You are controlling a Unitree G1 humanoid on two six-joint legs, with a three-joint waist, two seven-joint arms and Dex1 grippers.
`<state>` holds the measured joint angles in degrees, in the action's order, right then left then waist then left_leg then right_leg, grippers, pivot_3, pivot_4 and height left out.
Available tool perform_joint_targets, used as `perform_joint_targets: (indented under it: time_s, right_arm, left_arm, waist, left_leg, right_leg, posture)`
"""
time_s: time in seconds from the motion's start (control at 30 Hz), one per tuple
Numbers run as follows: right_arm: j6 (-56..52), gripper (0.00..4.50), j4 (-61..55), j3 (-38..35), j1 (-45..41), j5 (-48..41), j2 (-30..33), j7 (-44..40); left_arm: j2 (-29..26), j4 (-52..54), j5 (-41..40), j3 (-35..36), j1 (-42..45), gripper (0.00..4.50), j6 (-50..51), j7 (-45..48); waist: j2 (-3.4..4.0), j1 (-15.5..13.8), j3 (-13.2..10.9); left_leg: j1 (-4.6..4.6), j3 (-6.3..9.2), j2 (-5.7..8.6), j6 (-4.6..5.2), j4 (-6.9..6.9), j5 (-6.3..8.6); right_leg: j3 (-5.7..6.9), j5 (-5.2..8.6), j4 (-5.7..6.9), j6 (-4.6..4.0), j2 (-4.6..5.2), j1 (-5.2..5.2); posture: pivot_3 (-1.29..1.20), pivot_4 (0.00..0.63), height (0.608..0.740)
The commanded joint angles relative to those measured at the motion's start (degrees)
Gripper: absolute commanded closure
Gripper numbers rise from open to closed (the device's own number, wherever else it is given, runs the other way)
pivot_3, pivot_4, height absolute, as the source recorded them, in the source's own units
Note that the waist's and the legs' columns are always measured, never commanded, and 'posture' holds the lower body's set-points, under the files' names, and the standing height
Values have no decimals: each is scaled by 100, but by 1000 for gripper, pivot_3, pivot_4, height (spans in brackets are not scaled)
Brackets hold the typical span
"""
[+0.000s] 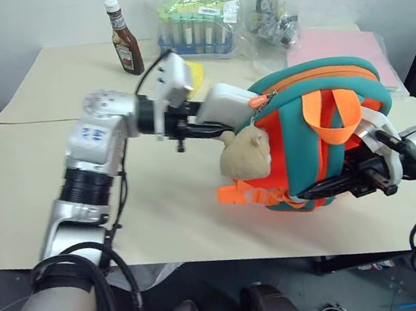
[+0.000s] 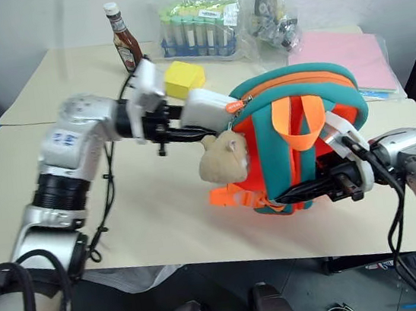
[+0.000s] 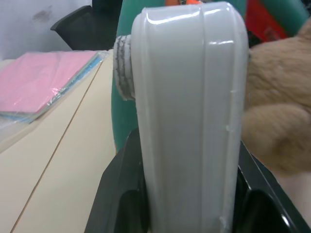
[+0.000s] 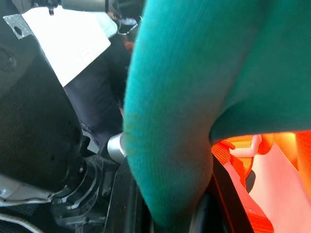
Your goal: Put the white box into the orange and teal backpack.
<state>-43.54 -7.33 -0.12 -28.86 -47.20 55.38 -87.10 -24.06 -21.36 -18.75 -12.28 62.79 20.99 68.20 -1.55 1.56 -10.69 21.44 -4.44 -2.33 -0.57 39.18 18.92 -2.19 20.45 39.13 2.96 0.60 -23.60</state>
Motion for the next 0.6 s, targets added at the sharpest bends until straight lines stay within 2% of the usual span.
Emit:
perform_joint_targets:
  time_s: [0.03,0.1,0.13,0.17,0.37,0.43,0.6]
  right_arm:
    - [116,4480,-238,2,-52,124,-192,258]
    - [147,4480,-290,-7,6,210,-297,403]
    - [130,4480,-311,-26,30,217,-330,464]
    - [113,4480,-335,-48,54,220,-354,509]
    - [66,4480,-399,-157,227,188,-444,739]
    - [78,4480,-427,-169,289,185,-459,794]
    - [94,4480,-471,-186,402,179,-490,891]
  left_arm:
    - [620,-401,454,-194,171,3145,-516,-517]
    - [900,-721,655,-172,181,2414,-696,-803]
    - [940,-779,681,-122,169,2248,-715,-846]
    - [941,-779,685,-69,144,1887,-708,-844]
    - [151,66,495,407,-303,89,-384,-733]
    - [-151,506,281,631,-484,10,-66,-678]
    - [-1407,2135,-1096,1457,-1019,10,1571,68]
  waist:
    - [0,1,0]
    - [0,8,0]
    - [0,20,0]
    - [0,32,0]
    - [0,93,0]
    - [0,94,0]
    - [0,140,0]
  left_leg:
    - [0,0,0,0,0,0]
    - [0,0,0,0,0,0]
    - [0,0,0,0,0,0]
    - [0,-1,-1,-1,-1,0]
    - [-19,-1,-2,-21,-4,-16]
    - [-23,0,-3,-20,-5,-21]
    - [-22,2,-5,-25,-8,-30]
  right_leg:
    - [0,0,0,0,0,-1]
    - [0,0,0,0,-1,-2]
    - [-1,0,2,0,-1,-4]
    - [-2,0,6,0,-3,-6]
    - [-9,0,40,-1,-8,-7]
    - [-8,-2,48,-4,-8,-6]
    - [-5,-7,49,-12,-6,-6]
  posture:
    - [0,150,740]
    - [0,150,740]
    - [0,150,740]
    - [0,150,740]
    - [0,150,740]
    - [0,150,740]
    - [0,150,740]
